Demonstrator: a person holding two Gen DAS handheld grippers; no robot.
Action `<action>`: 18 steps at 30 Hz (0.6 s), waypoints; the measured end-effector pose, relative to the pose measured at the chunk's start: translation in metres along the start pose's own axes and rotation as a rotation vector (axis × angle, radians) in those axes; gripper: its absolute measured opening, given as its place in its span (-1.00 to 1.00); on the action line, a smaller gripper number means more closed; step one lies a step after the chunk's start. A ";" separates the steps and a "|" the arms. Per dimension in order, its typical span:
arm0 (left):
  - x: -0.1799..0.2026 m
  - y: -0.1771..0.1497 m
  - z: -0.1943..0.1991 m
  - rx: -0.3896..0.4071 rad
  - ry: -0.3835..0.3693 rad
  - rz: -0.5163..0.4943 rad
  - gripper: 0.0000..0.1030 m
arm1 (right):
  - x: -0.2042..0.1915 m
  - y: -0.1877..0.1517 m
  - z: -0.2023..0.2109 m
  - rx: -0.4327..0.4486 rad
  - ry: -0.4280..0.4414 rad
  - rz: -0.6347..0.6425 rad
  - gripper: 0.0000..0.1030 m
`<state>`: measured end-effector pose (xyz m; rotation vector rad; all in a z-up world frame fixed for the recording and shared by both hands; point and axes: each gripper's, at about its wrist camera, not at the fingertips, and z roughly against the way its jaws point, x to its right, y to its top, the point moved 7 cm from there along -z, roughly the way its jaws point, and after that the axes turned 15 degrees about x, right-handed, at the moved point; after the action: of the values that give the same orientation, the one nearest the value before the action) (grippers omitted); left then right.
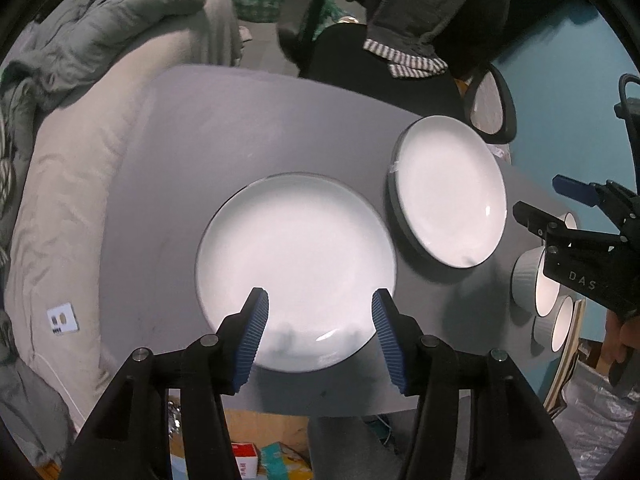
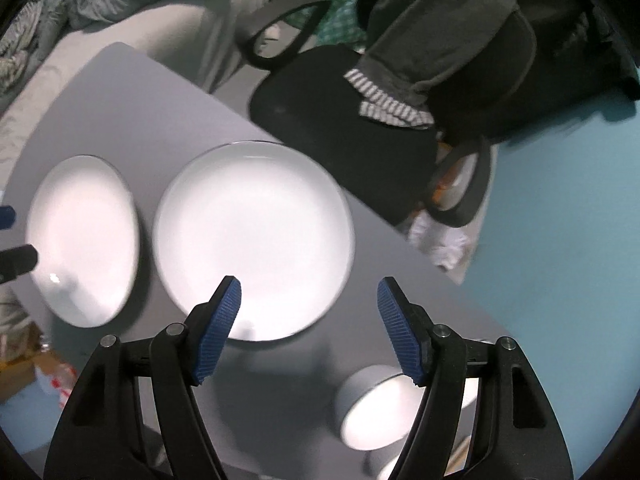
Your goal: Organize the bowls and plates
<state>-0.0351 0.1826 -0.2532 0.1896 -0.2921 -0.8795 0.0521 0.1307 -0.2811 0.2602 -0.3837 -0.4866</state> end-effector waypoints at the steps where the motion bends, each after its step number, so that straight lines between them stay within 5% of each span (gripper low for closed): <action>1: -0.005 -0.003 0.001 0.002 0.005 0.011 0.07 | -0.004 -0.001 0.000 -0.002 0.012 -0.001 0.36; 18: -0.078 -0.051 0.012 0.004 0.070 0.220 0.14 | -0.093 0.018 -0.006 0.009 0.198 0.167 0.36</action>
<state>-0.1232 0.2108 -0.2703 0.1874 -0.2439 -0.6528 -0.0142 0.1934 -0.3079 0.2797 -0.2123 -0.2921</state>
